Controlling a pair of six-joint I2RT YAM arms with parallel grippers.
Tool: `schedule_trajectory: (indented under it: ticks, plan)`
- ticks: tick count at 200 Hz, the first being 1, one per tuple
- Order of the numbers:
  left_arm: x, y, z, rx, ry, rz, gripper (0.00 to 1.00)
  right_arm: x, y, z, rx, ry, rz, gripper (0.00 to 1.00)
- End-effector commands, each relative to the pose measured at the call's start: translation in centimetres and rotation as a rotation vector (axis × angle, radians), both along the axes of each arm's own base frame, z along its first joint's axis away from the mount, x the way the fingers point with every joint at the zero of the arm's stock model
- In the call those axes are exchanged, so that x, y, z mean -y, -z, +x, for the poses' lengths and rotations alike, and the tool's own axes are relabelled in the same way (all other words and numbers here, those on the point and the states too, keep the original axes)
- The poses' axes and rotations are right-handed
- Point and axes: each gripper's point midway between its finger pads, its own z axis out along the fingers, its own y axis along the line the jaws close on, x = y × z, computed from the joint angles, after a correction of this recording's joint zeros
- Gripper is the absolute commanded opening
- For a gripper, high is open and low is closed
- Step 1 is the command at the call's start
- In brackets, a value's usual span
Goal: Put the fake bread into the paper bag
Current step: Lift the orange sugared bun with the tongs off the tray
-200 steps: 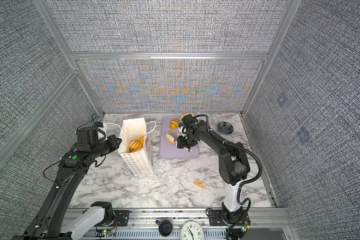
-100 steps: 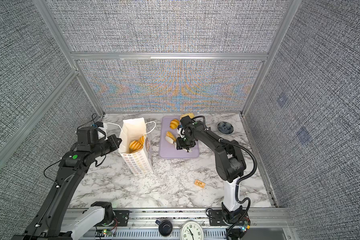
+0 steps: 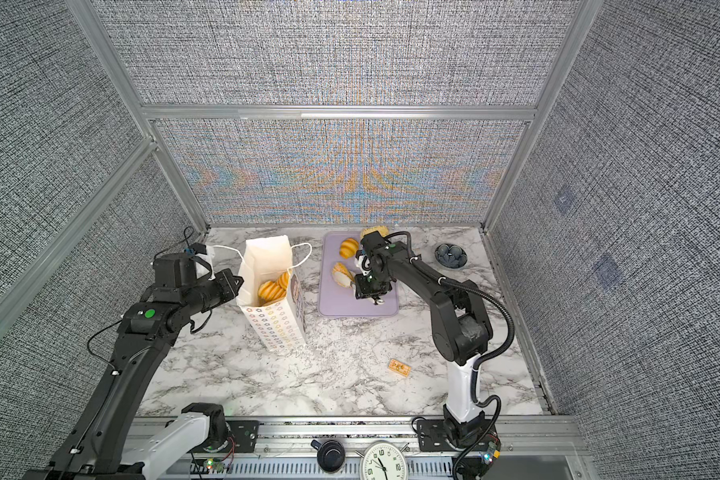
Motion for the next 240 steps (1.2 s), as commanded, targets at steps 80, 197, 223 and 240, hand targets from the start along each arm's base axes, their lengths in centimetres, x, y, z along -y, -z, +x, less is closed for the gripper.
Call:
schedule_trajectory:
  ticks: [80,197,223,240]
  plan:
    - [-0.1,-0.7,-0.4,0.02,0.005,0.003,0.13,-0.1,-3.4,-1.1,0.036,0.028,0.07,0.35]
    - [0.1,-0.4,-0.4,0.018,0.005,-0.011,0.06,1.3,-10.3,-1.1,0.151,0.128,0.207,0.34]
    - [0.1,-0.3,-0.3,0.015,0.004,-0.01,0.06,1.7,-12.2,-0.9,0.187,0.151,0.247,0.34]
    - [0.1,-0.3,-0.3,0.017,0.003,-0.009,0.06,1.7,-13.4,-1.0,0.207,0.157,0.282,0.34]
